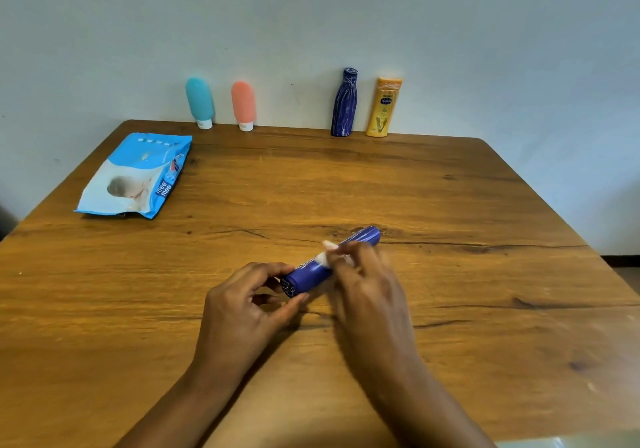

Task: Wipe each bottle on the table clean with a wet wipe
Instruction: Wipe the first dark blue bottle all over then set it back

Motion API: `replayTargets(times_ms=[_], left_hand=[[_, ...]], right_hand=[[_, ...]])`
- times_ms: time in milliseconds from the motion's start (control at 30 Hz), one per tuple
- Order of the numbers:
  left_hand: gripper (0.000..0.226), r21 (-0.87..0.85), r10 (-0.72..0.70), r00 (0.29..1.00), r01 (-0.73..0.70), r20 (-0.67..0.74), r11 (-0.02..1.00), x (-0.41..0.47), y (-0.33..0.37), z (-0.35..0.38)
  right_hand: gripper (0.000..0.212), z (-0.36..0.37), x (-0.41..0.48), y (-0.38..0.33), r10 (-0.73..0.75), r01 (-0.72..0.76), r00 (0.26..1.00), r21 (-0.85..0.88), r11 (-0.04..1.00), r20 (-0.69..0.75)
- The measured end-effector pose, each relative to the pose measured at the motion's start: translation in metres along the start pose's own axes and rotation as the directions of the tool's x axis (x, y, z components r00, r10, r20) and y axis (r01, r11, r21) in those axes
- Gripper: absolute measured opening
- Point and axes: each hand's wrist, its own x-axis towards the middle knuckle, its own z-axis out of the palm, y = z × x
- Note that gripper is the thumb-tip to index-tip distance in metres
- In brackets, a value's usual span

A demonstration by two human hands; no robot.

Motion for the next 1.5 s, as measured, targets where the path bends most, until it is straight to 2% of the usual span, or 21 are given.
replayTargets(times_ms=[67, 133, 267, 300, 367, 433, 467, 567, 600, 667, 733, 767, 867, 900, 967, 1034, 1100, 1200, 1267, 1434, 1500], left_hand=[[0.042, -0.02, -0.002, 1.0, 0.002, 0.004, 1.0, 0.0, -0.001, -0.001], [0.043, -0.013, 0.0, 1.0, 0.0, 0.005, 1.0, 0.0, -0.001, -0.001], [0.044, 0.032, 0.02, 1.0, -0.021, 0.015, 0.999, 0.0, -0.002, 0.0], [0.044, 0.033, 0.017, 1.0, -0.018, 0.021, 0.999, 0.0, -0.002, 0.001], [0.044, 0.023, -0.001, 1.0, 0.001, 0.018, 1.0, 0.001, -0.002, 0.0], [0.044, 0.01, -0.001, 1.0, 0.001, 0.019, 1.0, 0.001, -0.002, 0.0], [0.044, 0.009, 0.001, 1.0, -0.001, 0.023, 1.0, 0.001, -0.002, 0.0], [0.045, 0.017, 0.012, 0.999, -0.013, 0.034, 1.0, 0.001, -0.003, 0.001], [0.045, 0.013, 0.007, 0.999, -0.007, 0.032, 1.0, 0.001, -0.003, 0.001], [0.046, -0.003, -0.016, 1.0, 0.016, 0.02, 1.0, 0.001, -0.002, 0.001], [0.045, -0.018, -0.028, 1.0, 0.028, 0.012, 0.999, 0.002, -0.003, 0.001], [0.046, -0.023, -0.03, 0.999, 0.031, 0.013, 0.999, 0.002, -0.003, 0.001], [0.047, -0.033, -0.018, 1.0, 0.019, 0.025, 0.999, 0.001, -0.003, 0.001], [0.047, -0.03, -0.015, 1.0, 0.015, 0.028, 0.999, 0.0, -0.003, 0.001], [0.047, -0.031, -0.027, 0.999, 0.027, 0.022, 0.999, 0.0, -0.003, 0.001], [0.047, -0.033, -0.042, 0.999, 0.043, 0.016, 0.999, 0.001, -0.003, 0.0], [0.047, -0.035, -0.038, 0.999, 0.039, 0.017, 0.999, 0.001, -0.002, 0.0], [0.048, -0.046, -0.041, 0.999, 0.042, 0.017, 0.998, 0.001, -0.002, 0.001], [0.048, -0.041, -0.041, 0.999, 0.042, 0.022, 0.998, 0.001, -0.001, 0.001], [0.049, -0.067, -0.065, 0.998, 0.066, 0.024, 0.996, 0.002, 0.001, 0.0], [0.049, -0.076, -0.07, 0.997, 0.072, 0.023, 0.995, 0.001, 0.002, 0.0]], right_hand=[[0.04, 0.003, -0.011, -0.015, -0.139, 0.139, 0.989, 0.002, 0.99, 0.056], [0.039, 0.002, -0.012, -0.01, -0.164, 0.164, 0.984, 0.016, 0.986, 0.067], [0.031, -0.001, 0.01, 0.028, 0.11, -0.101, 0.992, 0.118, 0.988, -0.07], [0.032, -0.002, 0.01, 0.026, 0.097, -0.091, 0.994, 0.103, 0.99, -0.055], [0.038, 0.0, -0.001, 0.008, -0.031, 0.031, 0.999, 0.045, 0.999, 0.013], [0.041, -0.002, -0.008, 0.008, -0.114, 0.11, 0.991, 0.068, 0.992, 0.064], [0.039, -0.003, -0.002, 0.017, -0.09, 0.085, 0.994, 0.083, 0.993, 0.056], [0.029, -0.007, 0.023, 0.048, 0.143, -0.14, 0.99, 0.149, 0.979, -0.013], [0.029, -0.007, 0.024, 0.048, 0.15, -0.146, 0.989, 0.145, 0.979, -0.015], [0.032, -0.006, 0.016, 0.026, 0.04, -0.04, 0.999, 0.081, 0.996, -0.005], [0.035, -0.005, 0.001, 0.012, -0.06, 0.055, 0.997, 0.095, 0.994, 0.049], [0.035, -0.006, 0.003, 0.018, -0.046, 0.038, 0.997, 0.121, 0.992, 0.061], [0.026, -0.008, 0.025, 0.056, 0.147, -0.144, 0.989, 0.169, 0.975, 0.0], [0.025, -0.009, 0.028, 0.062, 0.167, -0.162, 0.986, 0.179, 0.97, -0.01], [0.026, -0.009, 0.025, 0.048, 0.11, -0.105, 0.994, 0.171, 0.98, -0.018], [0.031, -0.005, 0.008, 0.021, -0.011, 0.01, 1.0, 0.137, 0.991, 0.007], [0.033, -0.004, 0.002, 0.018, -0.047, 0.041, 0.998, 0.15, 0.988, 0.035], [0.028, -0.006, 0.022, 0.049, 0.127, -0.122, 0.992, 0.183, 0.976, -0.02], [0.026, -0.008, 0.024, 0.055, 0.167, -0.157, 0.985, 0.174, 0.972, -0.045], [0.034, -0.008, -0.013, -0.011, -0.099, 0.086, 0.992, 0.153, 0.984, 0.079], [0.037, -0.004, -0.014, -0.014, -0.151, 0.14, 0.985, 0.121, 0.983, 0.081]])
